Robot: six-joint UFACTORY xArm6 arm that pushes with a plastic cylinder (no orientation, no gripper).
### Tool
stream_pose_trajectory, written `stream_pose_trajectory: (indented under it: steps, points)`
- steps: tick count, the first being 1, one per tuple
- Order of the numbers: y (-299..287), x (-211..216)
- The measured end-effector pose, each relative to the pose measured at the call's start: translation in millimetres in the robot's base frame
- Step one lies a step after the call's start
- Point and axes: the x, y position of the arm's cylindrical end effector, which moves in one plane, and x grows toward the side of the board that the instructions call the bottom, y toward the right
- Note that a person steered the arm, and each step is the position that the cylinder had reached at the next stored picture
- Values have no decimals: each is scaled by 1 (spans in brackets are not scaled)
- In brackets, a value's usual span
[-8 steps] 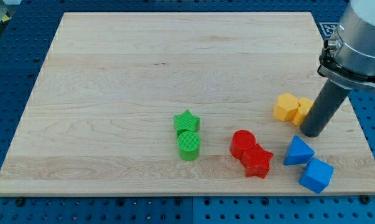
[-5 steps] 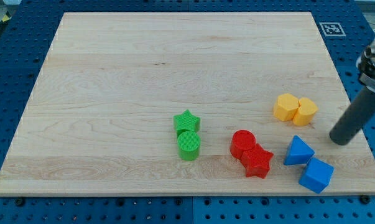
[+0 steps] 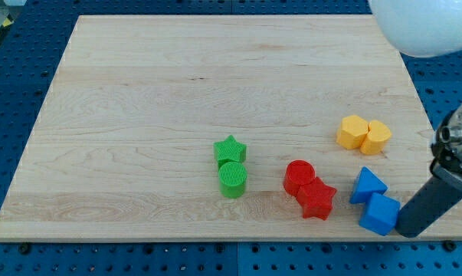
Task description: Push the blue cube along with red star and red circle slightly left and up
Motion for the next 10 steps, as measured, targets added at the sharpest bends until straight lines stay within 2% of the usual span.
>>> stream_pose_trajectory:
  steps: [8,10]
  points:
    - [-87,0]
    - [-124,0]
